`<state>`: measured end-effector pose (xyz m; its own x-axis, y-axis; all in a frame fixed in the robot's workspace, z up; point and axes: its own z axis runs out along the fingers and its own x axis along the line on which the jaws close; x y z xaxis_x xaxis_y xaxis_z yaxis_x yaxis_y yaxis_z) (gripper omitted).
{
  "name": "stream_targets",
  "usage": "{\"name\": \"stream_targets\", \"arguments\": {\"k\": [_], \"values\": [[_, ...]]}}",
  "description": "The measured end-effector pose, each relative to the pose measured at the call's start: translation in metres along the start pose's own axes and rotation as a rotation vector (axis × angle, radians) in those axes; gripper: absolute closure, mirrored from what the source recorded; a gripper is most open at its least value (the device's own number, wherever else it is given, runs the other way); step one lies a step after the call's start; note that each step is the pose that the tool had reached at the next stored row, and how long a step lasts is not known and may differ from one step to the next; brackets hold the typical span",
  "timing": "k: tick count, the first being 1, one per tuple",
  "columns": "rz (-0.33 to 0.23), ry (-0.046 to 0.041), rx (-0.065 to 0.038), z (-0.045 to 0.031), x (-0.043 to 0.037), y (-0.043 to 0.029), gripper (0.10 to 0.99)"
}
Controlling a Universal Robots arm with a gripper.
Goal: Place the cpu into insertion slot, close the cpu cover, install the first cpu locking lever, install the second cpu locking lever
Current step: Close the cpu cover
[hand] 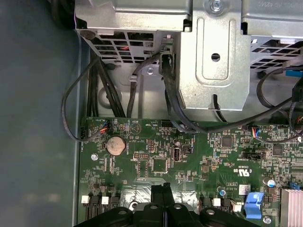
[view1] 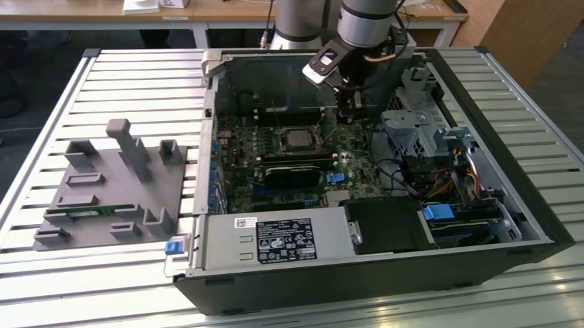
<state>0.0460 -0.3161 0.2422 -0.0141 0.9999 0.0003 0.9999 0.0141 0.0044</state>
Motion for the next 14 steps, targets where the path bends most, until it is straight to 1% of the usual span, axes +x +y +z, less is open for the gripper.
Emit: {"name": "stream_targets", "arguments": {"k": [14], "values": [[0.0, 0.0001, 0.0, 0.0, 0.0001, -0.0032, 0.98]]}}
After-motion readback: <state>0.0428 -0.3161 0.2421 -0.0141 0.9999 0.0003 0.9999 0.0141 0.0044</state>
